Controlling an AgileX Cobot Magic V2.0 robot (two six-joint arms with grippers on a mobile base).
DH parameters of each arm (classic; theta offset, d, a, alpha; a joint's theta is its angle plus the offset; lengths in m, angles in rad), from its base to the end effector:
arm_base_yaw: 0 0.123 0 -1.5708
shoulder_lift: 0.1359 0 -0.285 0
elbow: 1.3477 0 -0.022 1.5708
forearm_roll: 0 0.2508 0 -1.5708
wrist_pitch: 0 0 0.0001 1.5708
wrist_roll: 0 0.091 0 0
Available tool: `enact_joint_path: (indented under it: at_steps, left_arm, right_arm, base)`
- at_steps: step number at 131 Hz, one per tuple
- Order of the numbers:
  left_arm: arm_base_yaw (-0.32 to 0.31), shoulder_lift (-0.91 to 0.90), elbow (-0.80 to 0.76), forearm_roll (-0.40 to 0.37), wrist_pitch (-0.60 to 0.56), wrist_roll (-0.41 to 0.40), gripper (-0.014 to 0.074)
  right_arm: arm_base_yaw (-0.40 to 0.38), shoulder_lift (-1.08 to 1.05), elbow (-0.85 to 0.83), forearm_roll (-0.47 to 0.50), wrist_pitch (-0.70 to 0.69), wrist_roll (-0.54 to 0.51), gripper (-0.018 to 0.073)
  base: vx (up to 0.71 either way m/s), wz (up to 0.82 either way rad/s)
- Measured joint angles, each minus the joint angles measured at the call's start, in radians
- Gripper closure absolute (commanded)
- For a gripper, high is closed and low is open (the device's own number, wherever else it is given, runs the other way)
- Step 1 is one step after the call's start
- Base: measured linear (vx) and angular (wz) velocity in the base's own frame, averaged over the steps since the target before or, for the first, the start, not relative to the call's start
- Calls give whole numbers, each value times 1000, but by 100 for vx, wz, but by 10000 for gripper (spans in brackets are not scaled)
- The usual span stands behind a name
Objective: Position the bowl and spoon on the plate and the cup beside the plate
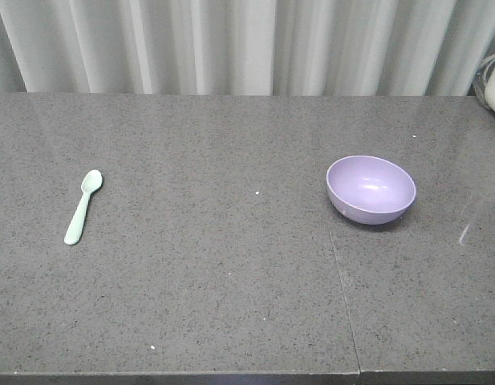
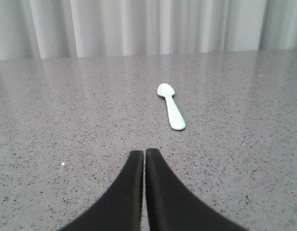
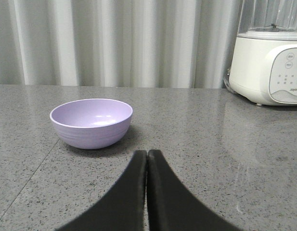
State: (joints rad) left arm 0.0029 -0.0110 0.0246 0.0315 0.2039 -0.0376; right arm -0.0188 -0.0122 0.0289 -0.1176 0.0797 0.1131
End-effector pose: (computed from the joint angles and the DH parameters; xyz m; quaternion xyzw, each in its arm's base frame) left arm 0.0559 0.0007 0.1870 -0.0057 0.7516 0.0011 0.6596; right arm 0.0568 -0.0019 0.1969 0.0085 0.7101 -0.0114 0.7039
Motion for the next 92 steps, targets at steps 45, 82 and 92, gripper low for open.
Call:
enact_joint_path:
  at_steps: [45,82,92]
  left_arm:
    - [0,0,0,20,-179,4,603]
    - [0,169,-29,-39,-165,-104,603]
    - [0,277,-111,-43,-135,-112,603]
  right_arm:
    - [0,0,0,0,-41,2,568]
    - [0,232,-107,30,54,29,568]
    - [0,367,-202,29,96,28,568]
  base:
    - [0,0]
    - [0,0]
    - [0,0]
